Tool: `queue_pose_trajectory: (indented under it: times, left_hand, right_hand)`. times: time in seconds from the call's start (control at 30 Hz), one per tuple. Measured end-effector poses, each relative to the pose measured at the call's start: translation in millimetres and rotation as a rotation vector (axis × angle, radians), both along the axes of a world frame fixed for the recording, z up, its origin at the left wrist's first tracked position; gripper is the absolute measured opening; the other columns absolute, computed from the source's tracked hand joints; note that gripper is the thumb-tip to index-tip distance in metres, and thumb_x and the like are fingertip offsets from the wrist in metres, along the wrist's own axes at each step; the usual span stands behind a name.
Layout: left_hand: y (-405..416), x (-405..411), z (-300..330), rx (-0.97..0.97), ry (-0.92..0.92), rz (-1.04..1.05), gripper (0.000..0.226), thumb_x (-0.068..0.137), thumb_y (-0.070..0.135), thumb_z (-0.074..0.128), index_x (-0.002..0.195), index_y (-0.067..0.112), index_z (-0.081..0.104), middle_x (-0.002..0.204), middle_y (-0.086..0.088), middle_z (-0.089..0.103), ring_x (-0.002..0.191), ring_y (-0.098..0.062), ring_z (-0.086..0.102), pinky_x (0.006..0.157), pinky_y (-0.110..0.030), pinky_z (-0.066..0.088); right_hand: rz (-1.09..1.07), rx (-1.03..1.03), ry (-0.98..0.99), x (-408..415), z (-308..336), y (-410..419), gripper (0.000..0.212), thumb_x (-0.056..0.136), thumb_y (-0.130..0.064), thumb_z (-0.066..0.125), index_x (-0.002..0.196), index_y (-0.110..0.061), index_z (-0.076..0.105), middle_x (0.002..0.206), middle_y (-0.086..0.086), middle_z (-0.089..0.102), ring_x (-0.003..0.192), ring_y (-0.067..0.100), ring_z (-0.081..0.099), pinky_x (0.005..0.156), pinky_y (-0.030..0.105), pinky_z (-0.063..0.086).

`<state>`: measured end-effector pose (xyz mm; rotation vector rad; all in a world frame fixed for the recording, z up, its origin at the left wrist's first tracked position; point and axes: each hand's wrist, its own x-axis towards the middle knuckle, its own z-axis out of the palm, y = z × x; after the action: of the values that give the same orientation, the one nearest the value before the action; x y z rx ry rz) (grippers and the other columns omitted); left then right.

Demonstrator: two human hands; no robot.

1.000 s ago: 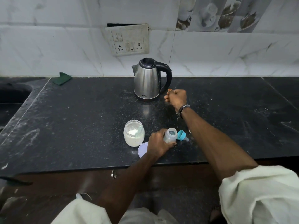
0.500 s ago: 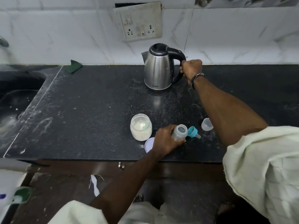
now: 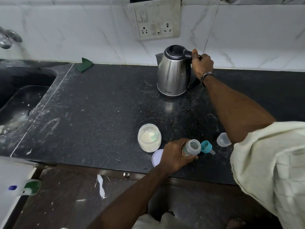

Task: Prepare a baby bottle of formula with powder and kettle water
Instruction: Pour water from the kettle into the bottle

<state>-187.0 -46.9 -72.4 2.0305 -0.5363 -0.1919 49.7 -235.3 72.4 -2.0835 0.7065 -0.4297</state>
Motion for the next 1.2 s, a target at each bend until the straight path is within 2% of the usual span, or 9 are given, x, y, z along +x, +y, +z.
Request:
queue_pose_trajectory:
  times: [0.2, 0.3, 0.43, 0.5, 0.63, 0.73, 0.8, 1.03, 1.2]
  left_hand:
    - [-1, 0, -4, -0.015, 0.009, 0.012, 0.055, 0.066, 0.050, 0.087, 0.114, 0.033, 0.064, 0.106, 0.010, 0.074, 0.094, -0.006, 0.070, 0.081, -0.036, 0.057]
    - [-1, -1, -6, -0.018, 0.012, 0.006, 0.056, 0.066, 0.050, 0.086, 0.115, 0.034, 0.064, 0.107, 0.010, 0.074, 0.095, -0.007, 0.070, 0.082, -0.036, 0.057]
    - [-2, -1, -7, -0.032, 0.021, 0.004, 0.057, 0.066, 0.052, 0.086, 0.116, 0.033, 0.064, 0.108, 0.010, 0.074, 0.096, -0.006, 0.069, 0.083, -0.038, 0.058]
    - [-2, 0, -8, -0.026, 0.020, 0.003, 0.058, 0.065, 0.053, 0.085, 0.115, 0.032, 0.064, 0.107, 0.009, 0.074, 0.096, -0.007, 0.070, 0.083, -0.038, 0.058]
    - [-4, 0, -8, -0.030, 0.034, 0.013, 0.061, 0.062, 0.054, 0.085, 0.115, 0.031, 0.065, 0.105, 0.008, 0.075, 0.094, -0.008, 0.071, 0.082, -0.039, 0.059]
    - [-4, -1, -7, -0.016, 0.035, 0.015, 0.064, 0.062, 0.055, 0.085, 0.118, 0.032, 0.064, 0.106, 0.009, 0.075, 0.096, -0.007, 0.071, 0.084, -0.039, 0.059]
    - [-4, -2, -5, 0.002, 0.039, 0.025, 0.065, 0.060, 0.055, 0.085, 0.117, 0.031, 0.065, 0.106, 0.010, 0.075, 0.096, -0.006, 0.070, 0.084, -0.038, 0.058]
    - [-4, -4, 4, 0.048, 0.043, 0.042, 0.064, 0.057, 0.054, 0.083, 0.111, 0.025, 0.068, 0.100, 0.007, 0.075, 0.091, -0.009, 0.070, 0.081, -0.040, 0.058]
    - [-2, -4, 11, 0.061, 0.037, 0.021, 0.060, 0.064, 0.047, 0.085, 0.113, 0.020, 0.068, 0.103, 0.005, 0.075, 0.092, -0.010, 0.069, 0.083, -0.039, 0.057]
  right_hand:
    - [-0.228, 0.041, -0.092, -11, -10, 15, 0.053, 0.090, -0.048, 0.049, 0.072, 0.000, 0.064, 0.069, 0.010, 0.059, 0.070, 0.026, 0.054, 0.069, 0.036, 0.046]
    - [-0.303, 0.092, -0.092, -23, -9, 18, 0.049, 0.090, -0.045, 0.048, 0.070, -0.003, 0.064, 0.068, 0.008, 0.060, 0.067, 0.026, 0.054, 0.061, 0.031, 0.040]
    - [-0.337, 0.138, -0.125, -41, -9, 14, 0.048, 0.091, -0.041, 0.047, 0.070, -0.003, 0.068, 0.068, 0.011, 0.064, 0.068, 0.027, 0.059, 0.069, 0.036, 0.050]
    - [-0.333, 0.111, -0.125, -55, -9, 9, 0.045, 0.090, -0.037, 0.047, 0.061, -0.007, 0.063, 0.060, 0.007, 0.059, 0.065, 0.026, 0.057, 0.069, 0.035, 0.050]
    - [-0.287, -0.002, -0.123, -84, -3, -2, 0.048, 0.089, -0.031, 0.049, 0.046, -0.011, 0.045, 0.047, 0.003, 0.044, 0.055, 0.025, 0.047, 0.059, 0.031, 0.038]
    - [-0.200, -0.083, -0.175, -105, 13, -10, 0.048, 0.086, -0.028, 0.050, 0.042, -0.015, 0.033, 0.043, -0.002, 0.029, 0.042, 0.017, 0.030, 0.049, 0.030, 0.027]
    - [-0.140, -0.125, -0.230, -120, 29, -14, 0.044, 0.080, -0.029, 0.048, 0.043, -0.015, 0.029, 0.045, -0.003, 0.024, 0.042, 0.014, 0.022, 0.045, 0.031, 0.022]
    - [0.018, -0.244, -0.378, -162, 82, -39, 0.031, 0.070, -0.025, 0.051, 0.048, -0.006, 0.040, 0.054, 0.007, 0.028, 0.053, 0.017, 0.026, 0.048, 0.031, 0.020]
    - [0.107, -0.369, -0.435, -183, 104, -50, 0.036, 0.066, -0.023, 0.050, 0.047, 0.004, 0.036, 0.053, 0.006, 0.026, 0.053, 0.017, 0.025, 0.044, 0.037, 0.021]
